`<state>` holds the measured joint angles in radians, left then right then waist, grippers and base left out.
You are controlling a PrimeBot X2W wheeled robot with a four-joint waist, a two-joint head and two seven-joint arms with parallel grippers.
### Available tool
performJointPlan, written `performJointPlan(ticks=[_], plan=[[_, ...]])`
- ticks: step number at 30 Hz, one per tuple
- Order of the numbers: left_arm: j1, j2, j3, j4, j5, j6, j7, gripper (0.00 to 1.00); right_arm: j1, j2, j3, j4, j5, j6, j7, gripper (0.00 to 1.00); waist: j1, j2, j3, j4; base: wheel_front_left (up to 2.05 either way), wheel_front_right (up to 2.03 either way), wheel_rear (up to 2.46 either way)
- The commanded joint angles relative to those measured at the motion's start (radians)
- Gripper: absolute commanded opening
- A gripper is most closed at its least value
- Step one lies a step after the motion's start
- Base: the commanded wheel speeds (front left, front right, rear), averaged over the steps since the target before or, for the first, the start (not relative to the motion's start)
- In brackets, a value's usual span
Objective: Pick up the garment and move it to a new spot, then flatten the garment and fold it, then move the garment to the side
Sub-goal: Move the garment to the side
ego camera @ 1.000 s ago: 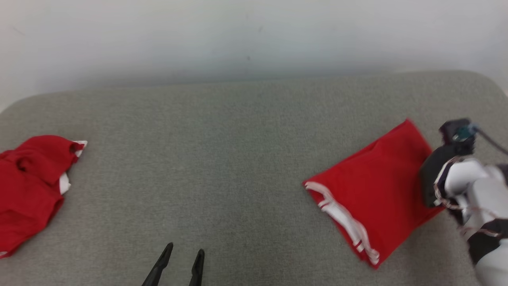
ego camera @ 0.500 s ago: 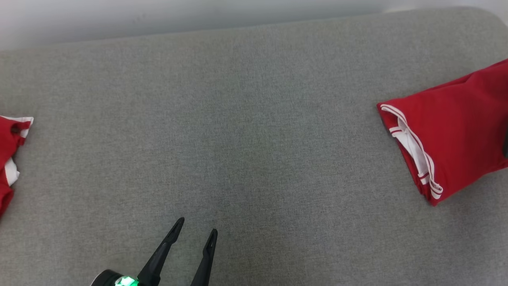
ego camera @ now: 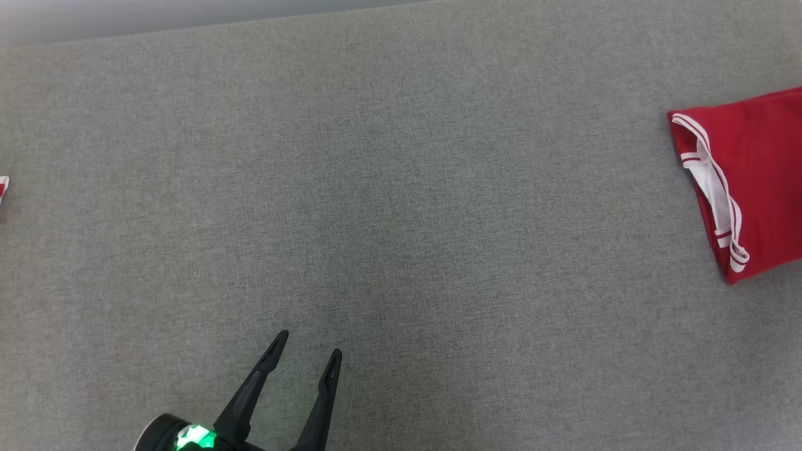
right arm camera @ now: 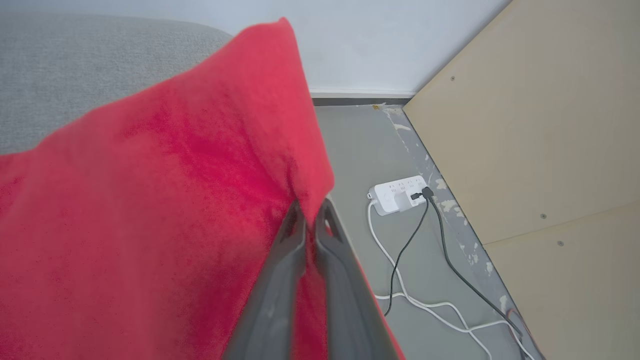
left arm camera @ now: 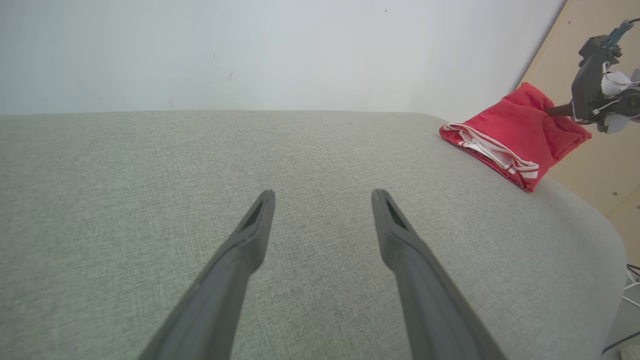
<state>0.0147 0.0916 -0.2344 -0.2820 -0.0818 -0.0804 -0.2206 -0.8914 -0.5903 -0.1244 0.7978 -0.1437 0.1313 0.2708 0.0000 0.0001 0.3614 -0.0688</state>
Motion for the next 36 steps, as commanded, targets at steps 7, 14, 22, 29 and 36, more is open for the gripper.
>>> performJointPlan(ticks=[7,14,22,29,36], plan=[[-0.013,0.016,0.003,-0.001,-0.007,0.005,0.012,1.0,0.031,0.036,-0.022,-0.053,-0.035,-0.001,-0.021,1.0,0.0,-0.0001,0.004,0.002,0.0,0.0,0.0],[-0.015,0.01,-0.008,0.027,-0.015,0.012,0.003,1.0,0.075,0.06,-0.06,-0.087,-0.071,-0.001,-0.04,1.0,0.0,-0.0001,-0.052,0.016,0.0,0.0,0.0],[0.052,-0.019,0.038,0.099,-0.122,0.069,-0.014,1.0,0.199,0.143,-0.074,-0.117,0.074,-0.001,-0.158,1.0,0.0,-0.0001,-0.245,0.05,0.0,0.0,0.0],[0.119,-0.029,0.134,0.169,-0.208,0.175,0.006,1.0,0.386,0.315,-0.092,-0.301,0.41,-0.001,-0.241,1.0,0.0,-0.0001,-0.391,0.048,0.0,0.0,0.0],[0.13,-0.024,0.162,0.201,-0.207,0.201,-0.013,1.0,0.567,0.411,-0.017,-0.463,0.461,-0.001,-0.271,1.0,0.0,-0.0001,-0.443,0.049,0.0,0.0,0.0]])
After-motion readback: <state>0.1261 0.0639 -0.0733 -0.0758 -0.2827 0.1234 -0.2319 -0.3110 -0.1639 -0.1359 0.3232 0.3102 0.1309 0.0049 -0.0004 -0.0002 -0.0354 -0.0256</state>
